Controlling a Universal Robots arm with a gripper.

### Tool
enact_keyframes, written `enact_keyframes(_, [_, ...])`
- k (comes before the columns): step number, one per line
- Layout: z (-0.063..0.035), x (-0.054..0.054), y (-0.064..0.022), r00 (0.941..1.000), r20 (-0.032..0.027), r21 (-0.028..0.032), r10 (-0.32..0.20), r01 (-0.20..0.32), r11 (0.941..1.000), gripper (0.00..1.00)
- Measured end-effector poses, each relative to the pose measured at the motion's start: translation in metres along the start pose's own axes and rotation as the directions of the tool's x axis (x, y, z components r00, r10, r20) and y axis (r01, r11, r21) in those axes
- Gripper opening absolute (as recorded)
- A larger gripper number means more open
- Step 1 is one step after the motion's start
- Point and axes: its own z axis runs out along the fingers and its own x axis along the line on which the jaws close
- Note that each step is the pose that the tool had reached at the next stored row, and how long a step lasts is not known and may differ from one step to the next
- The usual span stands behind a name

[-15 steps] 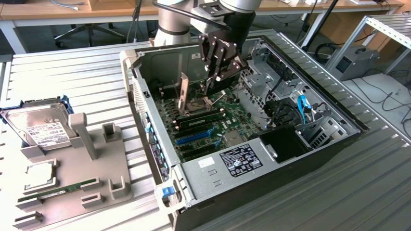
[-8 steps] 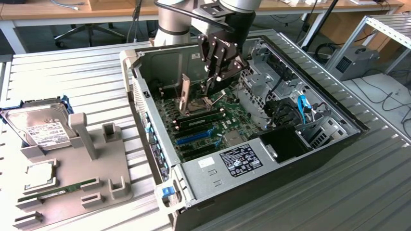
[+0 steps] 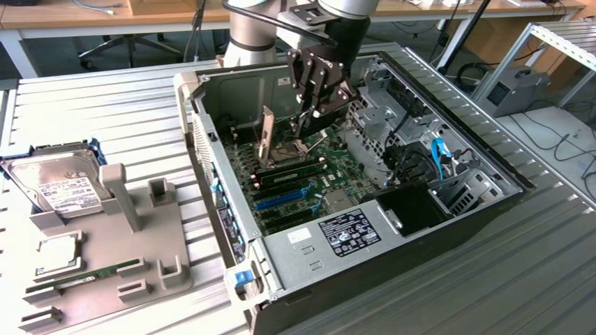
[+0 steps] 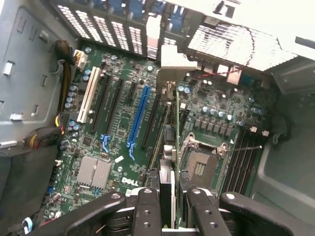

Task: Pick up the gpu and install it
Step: 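Insert the gpu into the slot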

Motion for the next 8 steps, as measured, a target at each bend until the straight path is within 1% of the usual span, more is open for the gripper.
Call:
enact_keyframes(3, [0.0004,-0.0015,-0.0004,0.9985,0.0070,0.0020,0.054,-0.054,0.9985,0.26])
enact_keyframes(5, [0.0009,-0.0037,-0.0011,0.9950,0.0116,0.0032,0.099,-0.099,0.9951,0.26])
enact_keyframes(7, [0.0016,-0.0064,-0.0019,0.9879,0.0170,0.0044,0.154,-0.154,0.9880,0.26])
enact_keyframes(8, [0.0018,-0.0075,-0.0022,0.9846,0.0188,0.0047,0.174,-0.174,0.9847,0.26])
